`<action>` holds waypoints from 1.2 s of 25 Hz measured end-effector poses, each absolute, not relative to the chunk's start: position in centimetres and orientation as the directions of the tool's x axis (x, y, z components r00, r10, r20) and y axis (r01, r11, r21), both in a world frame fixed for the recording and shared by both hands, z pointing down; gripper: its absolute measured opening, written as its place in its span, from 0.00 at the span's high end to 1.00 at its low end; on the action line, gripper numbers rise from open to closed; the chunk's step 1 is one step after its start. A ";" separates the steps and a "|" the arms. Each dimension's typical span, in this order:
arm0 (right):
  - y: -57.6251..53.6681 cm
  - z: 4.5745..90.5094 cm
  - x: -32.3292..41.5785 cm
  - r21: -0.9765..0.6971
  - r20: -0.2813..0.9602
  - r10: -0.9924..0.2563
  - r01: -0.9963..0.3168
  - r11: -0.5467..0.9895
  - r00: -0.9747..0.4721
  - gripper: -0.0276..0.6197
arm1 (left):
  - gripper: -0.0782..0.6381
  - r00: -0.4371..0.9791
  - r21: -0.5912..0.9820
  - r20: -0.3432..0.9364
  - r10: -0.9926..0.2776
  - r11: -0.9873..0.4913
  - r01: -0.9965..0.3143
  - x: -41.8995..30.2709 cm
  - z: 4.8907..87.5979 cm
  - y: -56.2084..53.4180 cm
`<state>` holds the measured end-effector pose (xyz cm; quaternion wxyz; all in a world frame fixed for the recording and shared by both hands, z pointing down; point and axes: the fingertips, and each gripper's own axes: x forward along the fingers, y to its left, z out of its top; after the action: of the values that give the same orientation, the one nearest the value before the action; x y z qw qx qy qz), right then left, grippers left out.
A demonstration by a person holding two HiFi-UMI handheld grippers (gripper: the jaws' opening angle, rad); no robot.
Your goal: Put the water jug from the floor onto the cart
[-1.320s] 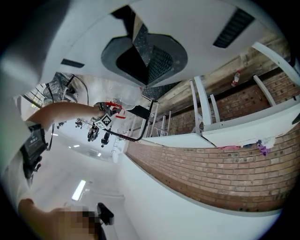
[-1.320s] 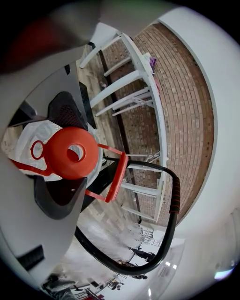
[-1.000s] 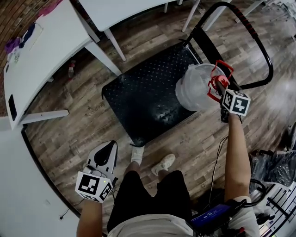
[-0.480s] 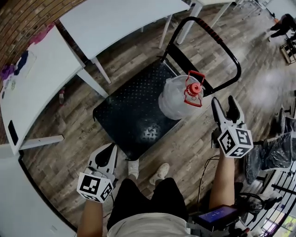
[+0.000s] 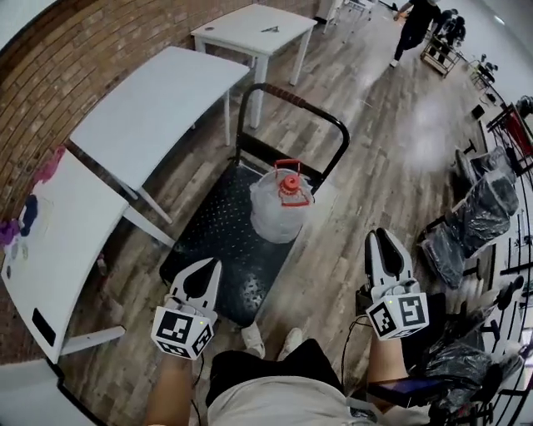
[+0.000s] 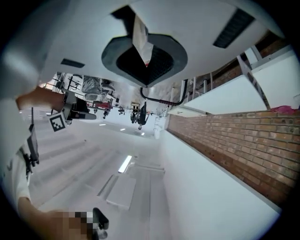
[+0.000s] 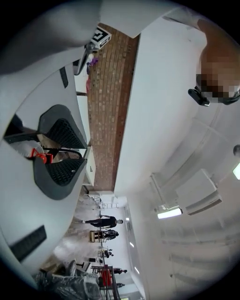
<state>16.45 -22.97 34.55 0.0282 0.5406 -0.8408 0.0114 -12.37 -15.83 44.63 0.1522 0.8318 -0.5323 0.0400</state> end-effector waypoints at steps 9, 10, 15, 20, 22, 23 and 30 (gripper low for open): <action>-13.7 34.9 20.7 -0.038 0.072 -0.961 -0.963 0.266 -0.268 0.95 | 0.89 0.542 0.168 0.166 -0.824 -0.518 -0.839 -8.1 39.5 -14.5; -13.0 34.9 21.0 -0.045 0.070 -0.963 -0.965 0.257 -0.260 0.95 | 0.89 0.548 0.162 0.160 -0.821 -0.526 -0.835 -7.7 39.1 -14.0; -8.6 34.3 21.9 -0.011 0.052 -0.967 -0.968 0.251 -0.251 0.95 | 0.89 0.567 0.151 0.141 -0.812 -0.548 -0.823 -6.0 37.7 -11.2; -3.8 33.1 23.5 0.012 0.040 -0.972 -0.973 0.231 -0.230 0.95 | 0.89 0.594 0.150 0.127 -0.794 -0.577 -0.803 -3.7 36.4 -7.5; -1.7 32.7 23.9 0.024 0.044 -0.973 -0.973 0.230 -0.228 0.95 | 0.89 0.613 0.137 0.121 -0.781 -0.598 -0.790 -2.3 35.6 -5.6; -0.7 32.6 24.1 0.030 0.044 -0.973 -0.973 0.228 -0.227 0.95 | 0.89 0.621 0.129 0.117 -0.775 -0.609 -0.783 -1.7 35.2 -4.7; 4.0 32.2 24.8 0.036 0.049 -0.980 -0.980 0.195 -0.193 0.95 | 0.89 0.671 0.095 0.111 -0.733 -0.664 -0.741 0.4 33.4 -0.7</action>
<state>24.78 4.04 32.16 0.0303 0.6345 -0.7723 0.0018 0.44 -0.73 33.41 0.0660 0.9117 -0.4043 0.0319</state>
